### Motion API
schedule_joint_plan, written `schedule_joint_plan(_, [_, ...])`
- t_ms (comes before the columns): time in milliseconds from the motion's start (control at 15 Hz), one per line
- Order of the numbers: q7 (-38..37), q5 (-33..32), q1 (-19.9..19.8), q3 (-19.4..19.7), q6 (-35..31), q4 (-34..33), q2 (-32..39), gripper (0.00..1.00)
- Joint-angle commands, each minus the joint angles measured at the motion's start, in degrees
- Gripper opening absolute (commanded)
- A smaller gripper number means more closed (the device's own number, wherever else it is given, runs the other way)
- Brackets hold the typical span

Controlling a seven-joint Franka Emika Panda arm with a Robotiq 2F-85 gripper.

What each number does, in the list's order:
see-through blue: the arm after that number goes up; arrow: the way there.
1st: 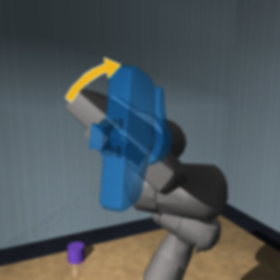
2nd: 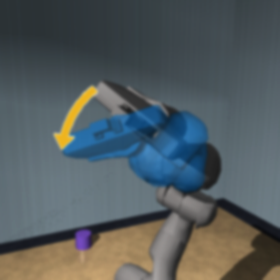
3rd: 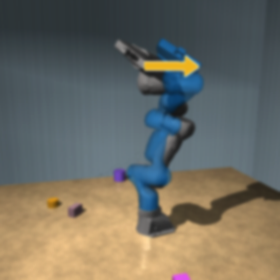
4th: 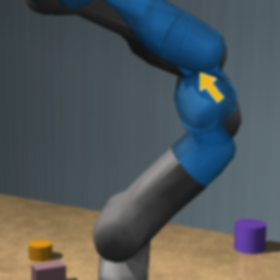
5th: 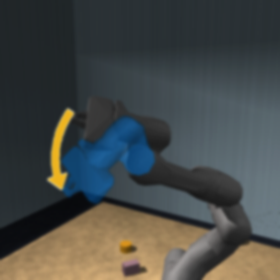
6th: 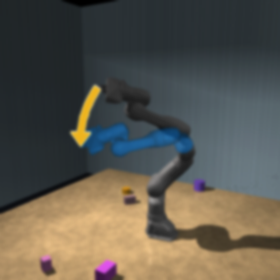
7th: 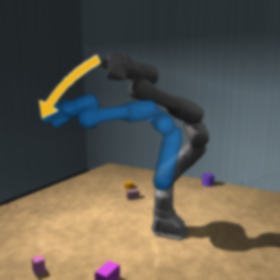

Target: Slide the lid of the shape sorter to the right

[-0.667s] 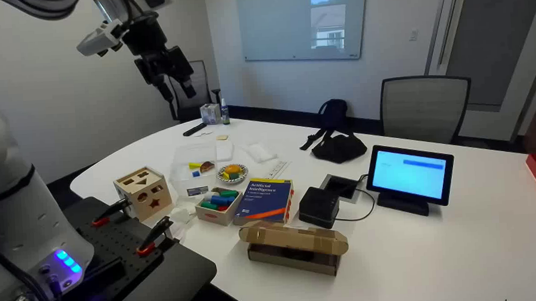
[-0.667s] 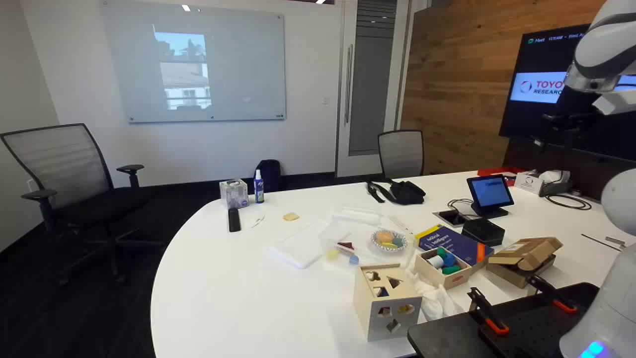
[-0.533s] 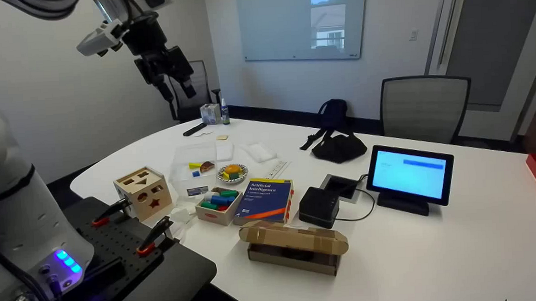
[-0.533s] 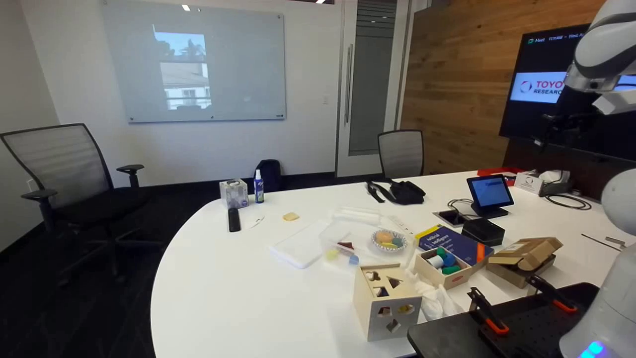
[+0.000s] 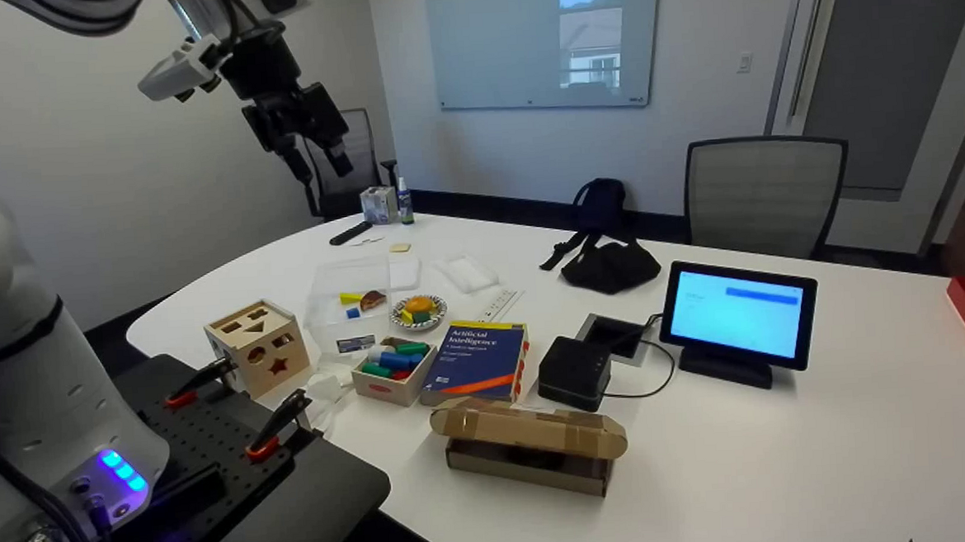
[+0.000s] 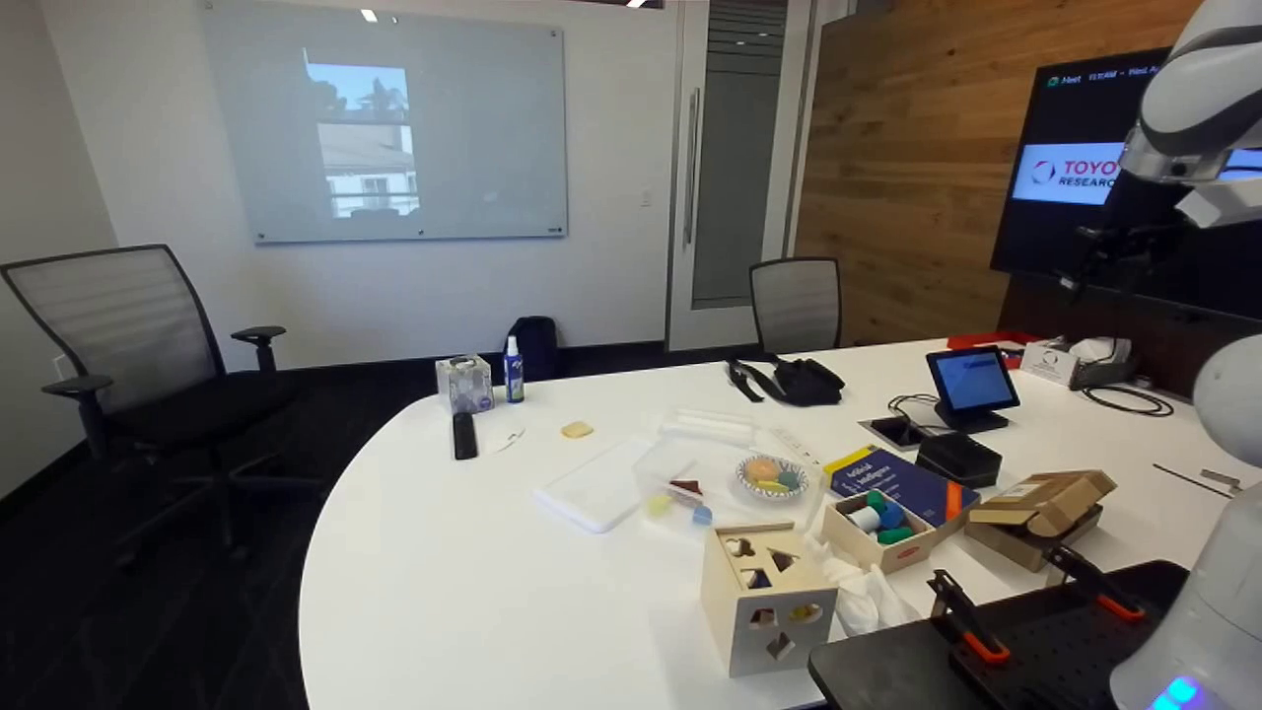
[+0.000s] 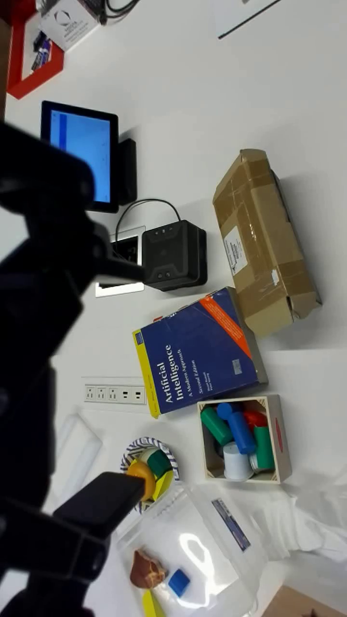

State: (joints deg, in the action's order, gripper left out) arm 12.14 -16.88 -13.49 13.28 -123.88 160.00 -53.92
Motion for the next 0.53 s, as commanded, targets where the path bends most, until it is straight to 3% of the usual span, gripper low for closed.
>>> schedule_joint_plan(0, [0.10, 0.20, -0.09, -0.16, 0.19, -0.15, 0.02, 1.00])
schedule_joint_plan(333, [0.10, 0.20, -0.09, -0.16, 0.19, -0.15, 0.02, 1.00])
schedule_joint_plan(467, [1.26, 0.24, 2.32, -1.37, -0.96, -0.26, 0.60, 1.00])
